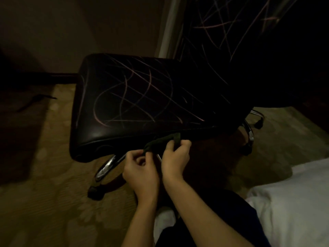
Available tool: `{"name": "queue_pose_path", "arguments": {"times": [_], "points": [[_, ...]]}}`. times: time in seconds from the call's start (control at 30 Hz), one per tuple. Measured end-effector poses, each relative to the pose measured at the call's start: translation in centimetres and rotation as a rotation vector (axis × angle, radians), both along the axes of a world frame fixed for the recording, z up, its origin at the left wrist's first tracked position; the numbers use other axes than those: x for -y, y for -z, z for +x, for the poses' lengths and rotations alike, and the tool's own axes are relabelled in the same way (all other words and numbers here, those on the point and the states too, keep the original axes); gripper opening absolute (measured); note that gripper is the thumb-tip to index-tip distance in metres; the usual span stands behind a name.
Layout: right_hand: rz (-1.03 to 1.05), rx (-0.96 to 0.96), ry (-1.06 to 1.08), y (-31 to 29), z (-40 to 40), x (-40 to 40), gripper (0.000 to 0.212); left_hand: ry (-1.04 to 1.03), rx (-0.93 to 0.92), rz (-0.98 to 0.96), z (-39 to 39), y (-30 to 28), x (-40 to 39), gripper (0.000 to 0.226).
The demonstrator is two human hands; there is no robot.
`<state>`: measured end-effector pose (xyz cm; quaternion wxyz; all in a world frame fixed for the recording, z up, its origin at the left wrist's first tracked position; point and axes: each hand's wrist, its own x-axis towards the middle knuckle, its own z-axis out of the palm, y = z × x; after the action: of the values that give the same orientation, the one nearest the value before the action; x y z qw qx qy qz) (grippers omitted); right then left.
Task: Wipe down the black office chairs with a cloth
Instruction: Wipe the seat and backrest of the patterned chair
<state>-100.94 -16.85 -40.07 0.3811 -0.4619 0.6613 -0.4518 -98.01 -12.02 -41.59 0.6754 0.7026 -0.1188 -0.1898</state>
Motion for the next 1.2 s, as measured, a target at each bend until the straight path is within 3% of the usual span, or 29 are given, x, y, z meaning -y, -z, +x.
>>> {"name": "queue_pose_path", "arguments": {"times": [0.13,0.27,0.43,0.7,0.93,1.0,1.2], "points": [[0.029,0.000,-0.086,-0.2,0.5,-1.5,0.009,-0.058,0.039,-0.014,1.4,-0.1,-1.5,0.018],[0.048,0.184,0.102,-2.1,-2.4,1.4,0.007,0.050,0.040,-0.050,-2.1,-2.0,0.8,0.014],[0.105,0.251,0.240,-3.9,-6.7,5.8,0.009,0.136,-0.050,-0.082,-6.4,-3.7,4.9,0.010],[-0.091,0.006,0.069,-1.5,-0.6,1.3,0.011,0.003,-0.007,-0.046,-0.4,-1.5,1.5,0.013],[-0.155,-0.021,-0.331,-0.2,3.3,-3.3,0.010,-0.203,0.121,-0.007,4.5,-0.3,-3.4,0.009],[-0.164,-0.028,-0.278,-0.7,2.1,-2.2,0.010,-0.172,0.130,-0.018,3.3,-0.9,-2.4,0.010],[0.010,0.048,0.187,-2.9,-5.0,5.3,0.010,0.083,0.099,-0.006,-5.2,-2.4,4.2,0.012]]}}
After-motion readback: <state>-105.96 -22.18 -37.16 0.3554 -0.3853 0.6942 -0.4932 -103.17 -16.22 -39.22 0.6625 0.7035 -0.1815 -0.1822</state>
